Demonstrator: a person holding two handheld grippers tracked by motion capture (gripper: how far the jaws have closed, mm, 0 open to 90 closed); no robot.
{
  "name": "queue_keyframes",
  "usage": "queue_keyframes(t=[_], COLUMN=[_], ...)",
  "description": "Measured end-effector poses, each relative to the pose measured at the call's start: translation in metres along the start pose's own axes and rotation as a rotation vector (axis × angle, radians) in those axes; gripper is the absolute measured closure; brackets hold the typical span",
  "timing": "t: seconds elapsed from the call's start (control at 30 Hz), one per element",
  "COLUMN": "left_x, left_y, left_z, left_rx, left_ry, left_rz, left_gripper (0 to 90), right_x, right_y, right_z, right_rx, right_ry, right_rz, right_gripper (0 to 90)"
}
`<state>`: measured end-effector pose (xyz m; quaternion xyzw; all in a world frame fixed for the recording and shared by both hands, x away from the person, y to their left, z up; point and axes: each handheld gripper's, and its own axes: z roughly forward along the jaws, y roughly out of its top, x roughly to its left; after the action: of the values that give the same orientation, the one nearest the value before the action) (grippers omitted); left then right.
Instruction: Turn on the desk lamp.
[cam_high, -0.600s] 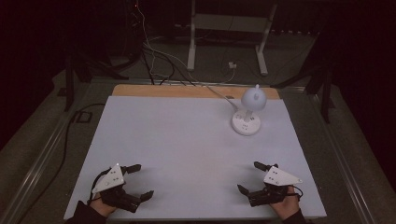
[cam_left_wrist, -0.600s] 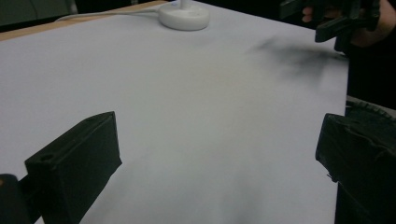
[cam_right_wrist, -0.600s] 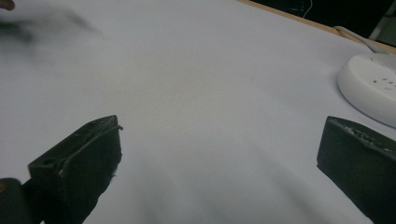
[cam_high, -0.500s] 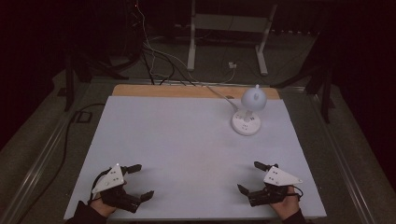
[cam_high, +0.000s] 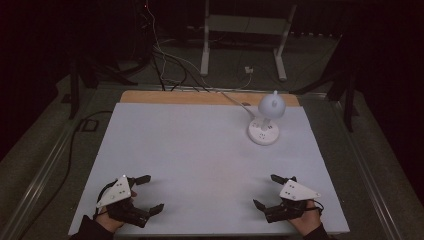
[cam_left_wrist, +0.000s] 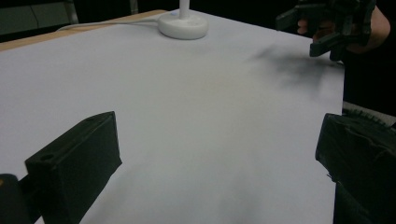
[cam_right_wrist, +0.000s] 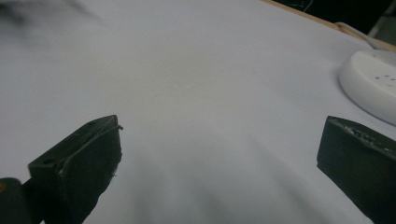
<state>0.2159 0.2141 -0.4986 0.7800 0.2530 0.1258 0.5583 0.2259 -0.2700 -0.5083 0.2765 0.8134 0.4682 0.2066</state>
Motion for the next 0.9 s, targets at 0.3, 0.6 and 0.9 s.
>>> queue_keyframes(t=[0.3, 0.6, 0.9], left_x=[-0.001, 0.0, -0.001], left_y=[0.001, 0.001, 0.001], left_z=[-0.001, -0.002, -0.002], left_rx=[-0.006, -0.005, -0.006], left_ry=[-0.001, -0.001, -0.003], left_rz=[0.005, 0.003, 0.002], left_gripper=[0.5, 0.5, 0.5], right_x=[0.006, 0.012, 0.011], right_y=[0.009, 0.022, 0.036], right_z=[0.0, -0.002, -0.003], right_rx=[0.022, 0.023, 0.026], right_ry=[0.068, 0.081, 0.096], right_rz=[0.021, 0.026, 0.046], right_gripper=[0.0, 0.0, 0.0])
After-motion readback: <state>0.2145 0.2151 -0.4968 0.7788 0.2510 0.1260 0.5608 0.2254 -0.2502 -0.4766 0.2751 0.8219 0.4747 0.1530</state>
